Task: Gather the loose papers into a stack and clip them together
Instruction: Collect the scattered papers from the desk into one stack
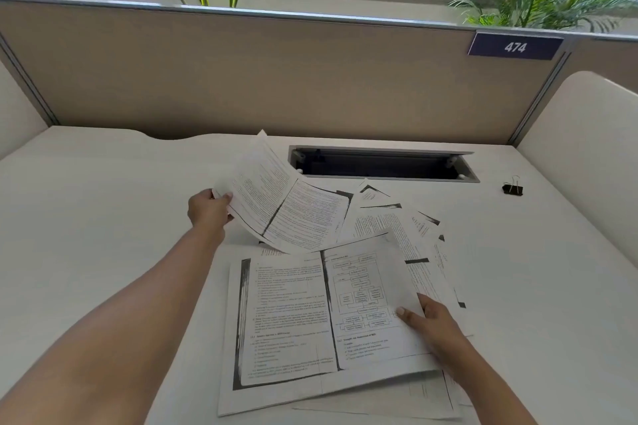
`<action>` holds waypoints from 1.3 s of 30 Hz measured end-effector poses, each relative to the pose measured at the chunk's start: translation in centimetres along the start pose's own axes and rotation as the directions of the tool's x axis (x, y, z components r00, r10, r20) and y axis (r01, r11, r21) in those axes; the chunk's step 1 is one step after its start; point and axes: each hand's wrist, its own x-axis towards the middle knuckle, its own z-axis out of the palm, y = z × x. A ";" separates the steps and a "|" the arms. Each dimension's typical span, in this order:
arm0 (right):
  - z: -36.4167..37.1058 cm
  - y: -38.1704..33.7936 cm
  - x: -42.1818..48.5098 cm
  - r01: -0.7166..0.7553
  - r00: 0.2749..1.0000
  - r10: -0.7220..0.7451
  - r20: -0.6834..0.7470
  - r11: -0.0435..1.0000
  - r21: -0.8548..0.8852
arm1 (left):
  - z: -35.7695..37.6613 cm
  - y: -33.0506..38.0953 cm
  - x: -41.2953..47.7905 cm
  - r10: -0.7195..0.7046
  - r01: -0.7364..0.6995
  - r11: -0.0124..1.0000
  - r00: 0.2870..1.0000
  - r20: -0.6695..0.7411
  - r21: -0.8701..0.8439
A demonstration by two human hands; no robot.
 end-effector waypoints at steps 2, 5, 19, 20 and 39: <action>-0.2 -0.1 0.0 -0.015 1.000 0.013 0.026 0.998 0.066 | 0.0 1.8 -0.3 0.077 -0.077 0.997 0.997 0.019 -0.025; -0.6 -0.2 0.2 -0.026 0.996 0.013 0.089 0.988 0.150 | 0.3 4.7 -1.0 0.218 -0.212 0.973 0.974 0.069 -0.086; -0.7 -1.4 0.3 -0.040 0.992 0.015 0.123 0.977 0.208 | 1.0 17.1 -8.9 0.681 -0.735 0.671 0.556 0.477 -0.100; -0.7 -1.5 0.3 -0.035 0.992 0.009 0.125 0.978 0.208 | 1.1 17.6 -9.4 0.681 -0.756 0.649 0.531 0.504 -0.080; -0.4 -2.7 0.0 0.047 0.997 -0.054 0.055 0.990 0.134 | 3.2 20.4 -14.2 0.146 -0.855 0.396 0.419 0.896 0.335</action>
